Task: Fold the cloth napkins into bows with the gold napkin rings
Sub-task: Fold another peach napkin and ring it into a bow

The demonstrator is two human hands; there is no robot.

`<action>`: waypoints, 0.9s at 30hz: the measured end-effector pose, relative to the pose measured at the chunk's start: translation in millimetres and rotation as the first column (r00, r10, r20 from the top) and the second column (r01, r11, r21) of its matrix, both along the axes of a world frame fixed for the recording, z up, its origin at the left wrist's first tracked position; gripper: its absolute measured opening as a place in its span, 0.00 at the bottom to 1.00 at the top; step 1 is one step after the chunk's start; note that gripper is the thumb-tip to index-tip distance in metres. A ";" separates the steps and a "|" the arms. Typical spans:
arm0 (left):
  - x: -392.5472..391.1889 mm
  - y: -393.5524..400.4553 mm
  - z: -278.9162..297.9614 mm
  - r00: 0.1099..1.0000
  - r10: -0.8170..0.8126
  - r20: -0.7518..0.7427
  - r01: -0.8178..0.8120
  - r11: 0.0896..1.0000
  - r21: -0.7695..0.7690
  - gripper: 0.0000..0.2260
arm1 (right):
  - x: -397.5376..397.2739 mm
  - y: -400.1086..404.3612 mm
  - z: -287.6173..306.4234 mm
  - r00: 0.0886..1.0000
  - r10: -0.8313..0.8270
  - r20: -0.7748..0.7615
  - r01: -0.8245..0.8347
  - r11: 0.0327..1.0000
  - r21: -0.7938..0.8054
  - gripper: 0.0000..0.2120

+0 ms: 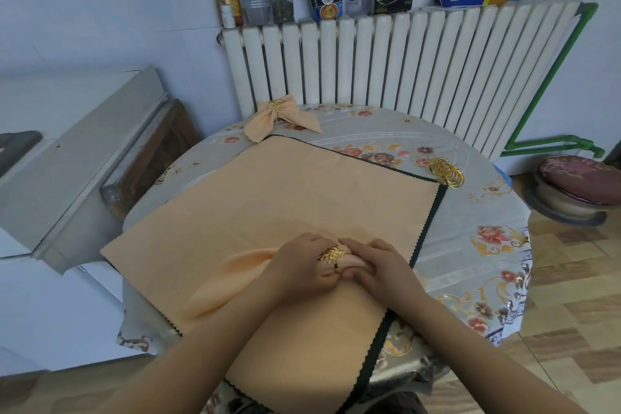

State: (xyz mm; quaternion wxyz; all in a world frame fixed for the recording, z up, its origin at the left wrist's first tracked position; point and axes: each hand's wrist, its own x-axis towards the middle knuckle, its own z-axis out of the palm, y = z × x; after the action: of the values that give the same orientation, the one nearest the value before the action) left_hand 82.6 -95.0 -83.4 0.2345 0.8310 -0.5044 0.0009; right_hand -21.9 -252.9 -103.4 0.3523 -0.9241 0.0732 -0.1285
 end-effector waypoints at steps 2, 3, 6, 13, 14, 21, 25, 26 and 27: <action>4.0 4.6 -0.6 1.000 0.017 -0.020 -0.017 1.000 0.020 0.27 | -0.2 2.1 0.2 1.000 -0.003 0.006 0.003 1.000 -0.015 0.25; 5.0 6.9 -0.9 0.999 0.026 -0.029 -0.025 0.999 0.025 0.28 | -0.2 2.9 0.4 1.000 -0.006 0.013 0.006 1.000 -0.024 0.25; 8.4 13.5 -0.4 0.998 0.051 -0.045 -0.049 0.998 0.033 0.27 | 0.4 3.4 -0.5 1.000 -0.004 0.024 0.006 0.999 -0.048 0.26; 17.9 36.6 -1.3 0.993 0.093 -0.075 -0.091 0.995 0.035 0.30 | 0.5 4.4 0.8 1.000 -0.005 0.028 0.007 0.998 -0.065 0.28; 17.9 38.6 -1.0 0.995 0.084 -0.059 -0.081 0.995 0.053 0.33 | 0.8 4.3 1.2 1.000 -0.001 0.031 0.003 0.998 -0.065 0.27; 16.5 69.7 -13.0 0.969 0.199 -0.143 -0.209 0.976 -0.056 0.39 | 7.1 10.9 -1.0 0.990 0.057 0.132 -0.018 0.960 -0.280 0.36; 10.2 71.3 -27.3 0.975 0.180 -0.134 -0.203 0.961 -0.186 0.22 | 31.2 34.8 7.6 0.968 0.190 0.161 -0.110 0.906 -0.408 0.31; 8.8 69.4 -27.8 0.972 0.181 -0.152 -0.212 0.951 -0.224 0.21 | 36.7 39.2 10.0 0.970 0.209 0.123 -0.141 0.898 -0.416 0.32; 7.4 67.6 -27.9 0.967 0.188 -0.173 -0.228 0.939 -0.258 0.20 | 40.7 40.5 11.3 0.972 0.220 0.083 -0.170 0.902 -0.396 0.34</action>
State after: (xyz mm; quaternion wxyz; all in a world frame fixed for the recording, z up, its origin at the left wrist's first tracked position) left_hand 90.1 -27.4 -111.3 0.3829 0.8367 -0.3900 0.0353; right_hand 18.8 -212.4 -92.1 0.1781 -0.9680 -0.0688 -0.1626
